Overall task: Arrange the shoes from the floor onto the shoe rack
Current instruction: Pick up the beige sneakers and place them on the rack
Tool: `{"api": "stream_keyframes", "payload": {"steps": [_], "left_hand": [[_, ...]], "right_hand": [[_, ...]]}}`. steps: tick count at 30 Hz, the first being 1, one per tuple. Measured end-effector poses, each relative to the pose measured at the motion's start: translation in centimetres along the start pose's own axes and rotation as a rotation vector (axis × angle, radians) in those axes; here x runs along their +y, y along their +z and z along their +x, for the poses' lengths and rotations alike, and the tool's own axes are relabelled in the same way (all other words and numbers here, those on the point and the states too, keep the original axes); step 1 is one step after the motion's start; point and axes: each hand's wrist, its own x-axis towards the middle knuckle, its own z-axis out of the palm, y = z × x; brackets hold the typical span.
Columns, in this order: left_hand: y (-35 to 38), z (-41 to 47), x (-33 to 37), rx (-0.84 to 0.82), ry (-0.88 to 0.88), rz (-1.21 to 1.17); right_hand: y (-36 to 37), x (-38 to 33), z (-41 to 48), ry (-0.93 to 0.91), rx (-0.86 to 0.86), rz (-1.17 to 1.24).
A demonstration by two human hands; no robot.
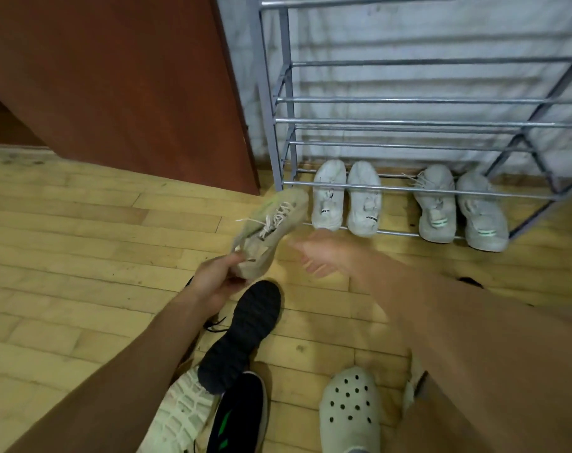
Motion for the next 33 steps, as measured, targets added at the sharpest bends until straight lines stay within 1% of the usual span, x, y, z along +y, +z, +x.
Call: {"api": "stream_keyframes", "payload": {"steps": [2, 5, 9, 11, 14, 18, 21, 24, 28, 30, 31, 33], "left_hand": [[0.8, -2.9, 0.8, -0.104, 0.059, 0.043], [2.5, -7.2, 1.6, -0.15, 0.124, 0.086], [4.8, -12.5, 2.5, -0.255, 0.214, 0.046], [6.4, -15.2, 3.4, -0.312, 0.278, 0.065], [9.4, -18.7, 4.8, -0.364, 0.362, 0.21], [14.8, -21.8, 6.6, -0.344, 0.503, 0.52], [19.2, -23.1, 7.4, -0.38, 0.574, 0.63], [23.5, -23.7, 7.5, -0.445, 0.57, 0.605], [29.3, -24.4, 5.9, -0.55, 0.529, 0.743], [32.6, -25.2, 4.1, -0.581, 0.48, 0.793], [33.5, -25.5, 3.7, -0.582, 0.464, 0.786], [36.5, -26.2, 1.4, -0.614, 0.403, 0.798]], "right_hand": [[-0.9, -1.6, -3.3, -0.079, 0.0, 0.111], [-2.2, -3.0, -8.4, -0.197, 0.029, 0.234], [-4.0, -3.1, -14.2, -0.274, 0.168, 0.324], [-5.3, -3.0, -16.9, -0.343, 0.252, 0.377], [-7.7, -2.6, -20.6, -0.444, 0.358, 0.399], [-12.2, -1.3, -24.1, -0.5, 0.519, 0.384], [-15.9, 0.1, -25.9, -0.528, 0.604, 0.378], [-19.7, 2.4, -27.1, -0.554, 0.642, 0.38], [-23.5, 7.2, -29.3, -0.574, 0.684, 0.346], [-25.0, 10.7, -31.2, -0.587, 0.682, 0.407], [-25.6, 11.6, -32.1, -0.588, 0.651, 0.437], [-26.6, 15.9, -34.5, -0.541, 0.626, 0.543]]}}
